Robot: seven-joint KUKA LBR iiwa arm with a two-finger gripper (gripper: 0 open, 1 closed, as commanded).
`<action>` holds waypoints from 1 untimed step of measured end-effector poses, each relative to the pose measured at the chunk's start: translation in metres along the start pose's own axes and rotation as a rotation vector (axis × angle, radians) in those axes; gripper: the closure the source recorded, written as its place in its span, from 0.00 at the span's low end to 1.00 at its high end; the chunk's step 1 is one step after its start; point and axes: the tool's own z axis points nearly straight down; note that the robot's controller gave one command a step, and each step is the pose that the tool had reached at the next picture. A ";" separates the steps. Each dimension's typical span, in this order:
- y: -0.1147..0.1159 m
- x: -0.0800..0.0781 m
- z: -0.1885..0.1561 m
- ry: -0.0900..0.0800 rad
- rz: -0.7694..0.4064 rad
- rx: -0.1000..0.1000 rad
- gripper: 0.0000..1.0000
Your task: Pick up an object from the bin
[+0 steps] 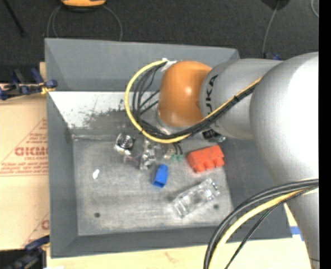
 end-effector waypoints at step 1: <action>0.000 -0.003 -0.040 0.002 0.004 0.000 1.00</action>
Offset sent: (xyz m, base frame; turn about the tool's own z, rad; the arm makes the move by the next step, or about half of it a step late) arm 0.0000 0.0002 0.0365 0.0000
